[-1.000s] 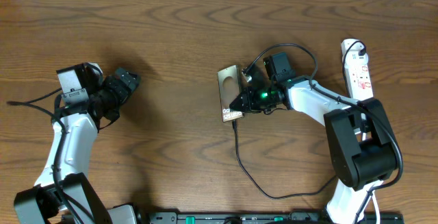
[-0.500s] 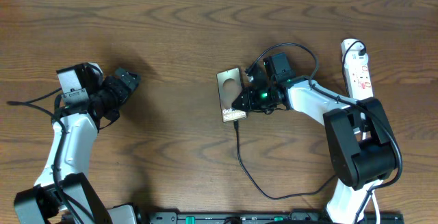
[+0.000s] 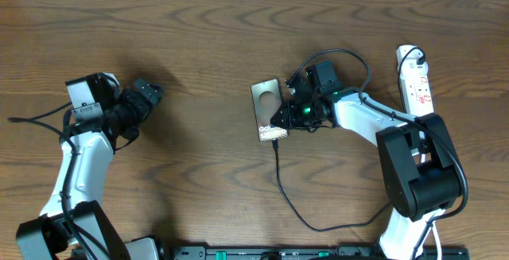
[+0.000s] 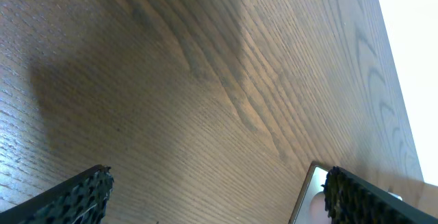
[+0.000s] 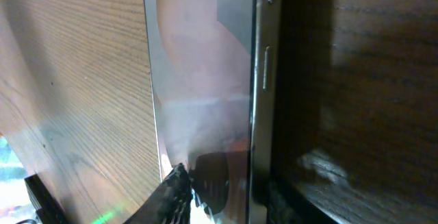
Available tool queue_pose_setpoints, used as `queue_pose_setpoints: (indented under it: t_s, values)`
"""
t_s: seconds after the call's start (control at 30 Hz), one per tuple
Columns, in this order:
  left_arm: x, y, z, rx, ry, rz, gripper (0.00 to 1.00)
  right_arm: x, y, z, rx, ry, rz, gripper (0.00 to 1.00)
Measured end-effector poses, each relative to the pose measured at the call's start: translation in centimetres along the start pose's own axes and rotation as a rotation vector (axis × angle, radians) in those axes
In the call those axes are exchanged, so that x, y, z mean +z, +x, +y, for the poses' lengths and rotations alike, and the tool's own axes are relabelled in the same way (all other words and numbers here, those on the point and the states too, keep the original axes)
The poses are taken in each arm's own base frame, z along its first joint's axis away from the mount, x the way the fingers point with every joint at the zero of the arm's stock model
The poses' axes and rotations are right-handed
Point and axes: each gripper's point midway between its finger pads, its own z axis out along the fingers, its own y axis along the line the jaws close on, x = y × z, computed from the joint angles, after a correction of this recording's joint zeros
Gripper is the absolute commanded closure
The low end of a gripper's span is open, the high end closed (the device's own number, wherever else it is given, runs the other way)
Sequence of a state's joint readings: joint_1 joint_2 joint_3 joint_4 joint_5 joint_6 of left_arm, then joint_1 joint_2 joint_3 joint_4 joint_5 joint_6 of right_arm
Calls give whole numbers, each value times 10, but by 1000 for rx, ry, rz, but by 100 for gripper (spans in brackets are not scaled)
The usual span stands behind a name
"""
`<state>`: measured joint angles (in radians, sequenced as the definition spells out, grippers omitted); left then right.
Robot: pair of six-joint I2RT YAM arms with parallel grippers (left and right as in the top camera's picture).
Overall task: Plug charger to phone and switch on socket
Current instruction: 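Open the right gripper and release the box on the table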
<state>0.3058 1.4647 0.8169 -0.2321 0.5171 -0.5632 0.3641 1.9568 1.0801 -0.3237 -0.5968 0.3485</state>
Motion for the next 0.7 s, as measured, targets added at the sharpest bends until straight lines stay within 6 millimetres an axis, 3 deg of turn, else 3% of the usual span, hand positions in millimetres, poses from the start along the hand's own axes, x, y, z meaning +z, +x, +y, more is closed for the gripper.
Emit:
queue_pose_setpoints:
  t_s: [0.7]
  values:
    - [0,0,0,0,0,0,2,-6,-5,-4,-2,53,-20,60]
